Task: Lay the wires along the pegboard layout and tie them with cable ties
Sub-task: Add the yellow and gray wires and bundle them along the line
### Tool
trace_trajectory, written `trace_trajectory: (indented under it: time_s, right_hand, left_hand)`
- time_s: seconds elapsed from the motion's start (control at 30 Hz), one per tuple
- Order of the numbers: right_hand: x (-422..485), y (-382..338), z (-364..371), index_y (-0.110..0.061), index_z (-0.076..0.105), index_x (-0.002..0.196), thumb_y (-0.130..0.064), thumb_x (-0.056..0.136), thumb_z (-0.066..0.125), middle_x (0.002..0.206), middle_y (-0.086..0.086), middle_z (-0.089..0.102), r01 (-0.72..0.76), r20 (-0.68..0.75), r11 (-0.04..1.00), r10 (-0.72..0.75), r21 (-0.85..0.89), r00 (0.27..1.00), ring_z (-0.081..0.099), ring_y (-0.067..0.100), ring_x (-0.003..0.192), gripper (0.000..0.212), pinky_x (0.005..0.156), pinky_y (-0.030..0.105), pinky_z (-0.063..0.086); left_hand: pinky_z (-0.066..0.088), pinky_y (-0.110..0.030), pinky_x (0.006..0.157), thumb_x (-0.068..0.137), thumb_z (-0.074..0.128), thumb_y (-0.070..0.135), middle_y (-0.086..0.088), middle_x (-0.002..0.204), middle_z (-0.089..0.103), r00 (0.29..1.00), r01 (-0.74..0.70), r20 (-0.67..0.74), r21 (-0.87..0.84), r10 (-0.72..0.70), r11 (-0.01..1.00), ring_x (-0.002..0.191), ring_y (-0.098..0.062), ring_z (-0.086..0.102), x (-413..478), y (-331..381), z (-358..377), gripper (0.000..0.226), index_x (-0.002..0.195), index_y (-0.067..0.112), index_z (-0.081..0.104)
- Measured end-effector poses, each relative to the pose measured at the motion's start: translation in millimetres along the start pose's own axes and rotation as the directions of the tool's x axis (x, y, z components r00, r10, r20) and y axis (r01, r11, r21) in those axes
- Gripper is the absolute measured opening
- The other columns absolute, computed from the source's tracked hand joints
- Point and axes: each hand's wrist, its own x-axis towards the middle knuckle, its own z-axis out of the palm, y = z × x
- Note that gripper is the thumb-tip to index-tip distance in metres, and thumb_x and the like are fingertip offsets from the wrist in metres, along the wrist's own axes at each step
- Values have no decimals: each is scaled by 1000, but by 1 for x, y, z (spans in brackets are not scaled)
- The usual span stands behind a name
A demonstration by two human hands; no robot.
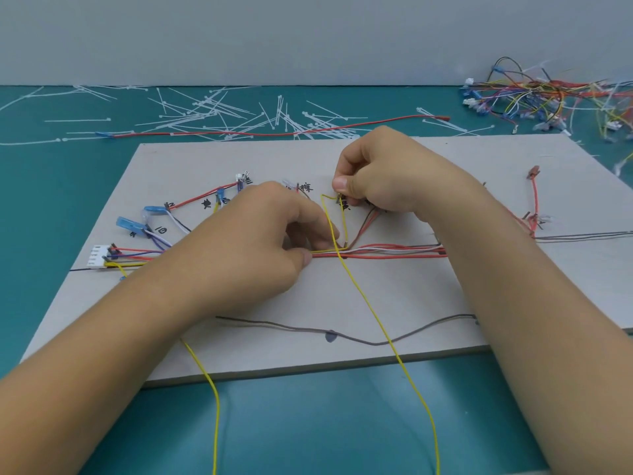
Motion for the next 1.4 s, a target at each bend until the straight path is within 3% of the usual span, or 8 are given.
trace_trajectory:
  time_s: [0.13, 0.23, 0.5, 0.73, 0.93, 1.13, 1.3, 1.4]
  right_hand:
    - [0, 0, -2, -20, 75, 78, -28, 86, 79, 66, -7, 66, 13, -17, 1000, -13, -17, 1000, 55, 11, 60, 12, 60, 24, 40]
    - [0, 0, -3, -20, 75, 81, -27, 83, 83, 72, -5, 66, 25, -21, 999, -26, -32, 999, 56, 11, 62, 11, 61, 25, 42]
    - [0, 2, -3, -19, 74, 79, -26, 86, 80, 66, -9, 66, 67, -25, 992, -70, -105, 997, 58, 7, 60, 10, 59, 24, 41]
    - [-8, 5, -5, -23, 75, 82, -24, 87, 76, 72, -11, 68, 103, -11, 988, -105, -119, 994, 60, 4, 67, 4, 61, 23, 42]
    - [-18, 9, -8, -29, 75, 94, -16, 89, 69, 82, -10, 70, 126, 2, 984, -127, -130, 992, 57, -4, 60, 15, 59, 19, 41]
    - [-31, 10, -17, -34, 72, 109, -24, 93, 69, 91, -13, 70, 126, 69, 985, -119, -117, 991, 63, 3, 78, 19, 73, 26, 48]
    - [-37, 7, -22, -34, 74, 102, -27, 93, 71, 88, -13, 70, 138, 81, 984, -130, -114, 988, 64, 2, 78, 11, 67, 21, 43]
    - [-40, 3, -22, -34, 73, 101, -30, 92, 72, 89, -14, 70, 129, 83, 984, -120, -125, 989, 65, 4, 82, 10, 70, 24, 45]
  left_hand:
    - [45, -16, 61, 71, 87, 17, 17, 73, 70, 987, 63, -147, 13, -61, 998, 67, 1, 60, -1, -1, -6, 26, 81, 32, 69]
    - [51, -28, 70, 65, 90, 23, 21, 82, 69, 980, 83, -182, -6, -83, 997, 75, -2, 62, -1, -1, -9, 43, 94, 36, 61]
    - [54, -37, 86, 81, 87, 26, 16, 90, 76, 974, -133, -180, 49, 140, 990, 87, -6, 67, -7, 2, -7, 20, 100, 32, 84]
    - [47, -23, 77, 84, 86, 25, 17, 91, 66, 972, -133, -188, 47, 139, 990, 86, -1, 62, -3, -2, -6, 13, 94, 34, 85]
    - [55, -36, 80, 81, 88, 16, 12, 86, 76, 975, -195, -97, 80, 202, 978, 84, -10, 70, -3, 3, 1, 16, 90, 29, 86]
    - [55, -45, 85, 85, 83, 23, 15, 95, 75, 969, -213, -86, 190, 232, 958, 99, -20, 68, -3, 7, 11, 12, 92, 32, 83]
    - [56, -45, 82, 86, 80, 16, 15, 90, 76, 968, -208, -120, 119, 222, 971, 92, -18, 69, -1, 3, 14, 17, 90, 32, 83]
    - [55, -34, 74, 80, 87, 22, 18, 75, 73, 971, -150, -185, 39, 154, 988, 75, -5, 67, 2, 4, 16, 11, 81, 31, 81]
